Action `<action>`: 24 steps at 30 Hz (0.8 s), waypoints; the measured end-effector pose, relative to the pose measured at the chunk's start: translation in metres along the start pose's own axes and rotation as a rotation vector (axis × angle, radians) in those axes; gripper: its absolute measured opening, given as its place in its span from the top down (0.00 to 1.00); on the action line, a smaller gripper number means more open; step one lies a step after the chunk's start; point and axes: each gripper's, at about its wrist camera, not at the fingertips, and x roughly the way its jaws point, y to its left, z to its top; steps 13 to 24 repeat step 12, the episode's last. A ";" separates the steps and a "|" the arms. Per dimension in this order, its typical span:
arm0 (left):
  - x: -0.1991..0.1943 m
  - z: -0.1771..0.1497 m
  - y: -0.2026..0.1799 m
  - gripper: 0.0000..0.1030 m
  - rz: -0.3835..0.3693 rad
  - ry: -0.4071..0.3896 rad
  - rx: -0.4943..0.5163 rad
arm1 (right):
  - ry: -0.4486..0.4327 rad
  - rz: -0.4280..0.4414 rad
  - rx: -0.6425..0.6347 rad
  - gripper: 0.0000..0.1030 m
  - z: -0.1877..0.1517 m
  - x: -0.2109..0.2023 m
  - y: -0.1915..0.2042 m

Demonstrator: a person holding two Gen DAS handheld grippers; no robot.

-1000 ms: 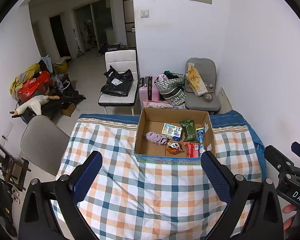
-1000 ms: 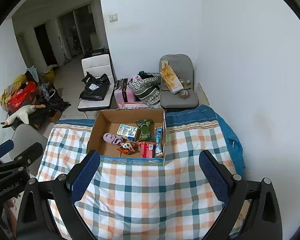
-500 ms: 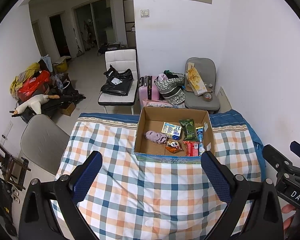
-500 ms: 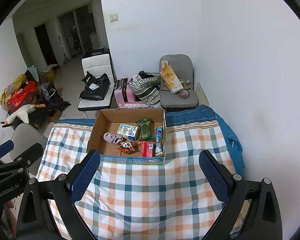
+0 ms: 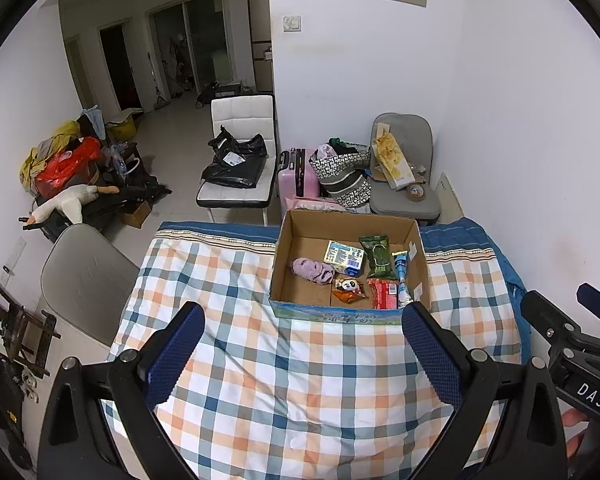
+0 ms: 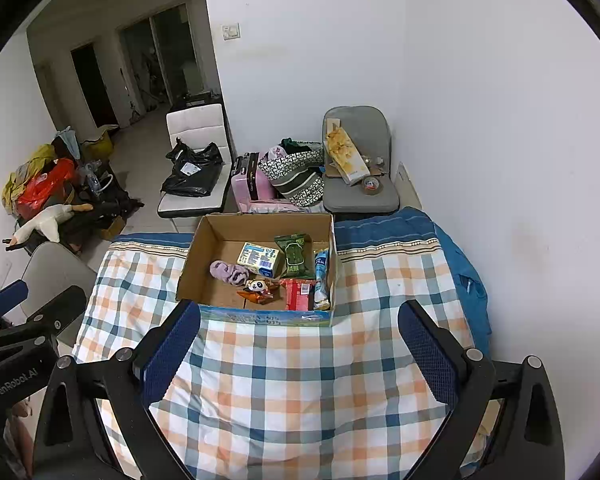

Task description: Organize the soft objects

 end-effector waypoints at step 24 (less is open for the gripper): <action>-0.001 -0.001 0.000 0.02 0.001 -0.004 -0.003 | -0.002 0.000 -0.002 0.02 0.000 0.000 0.000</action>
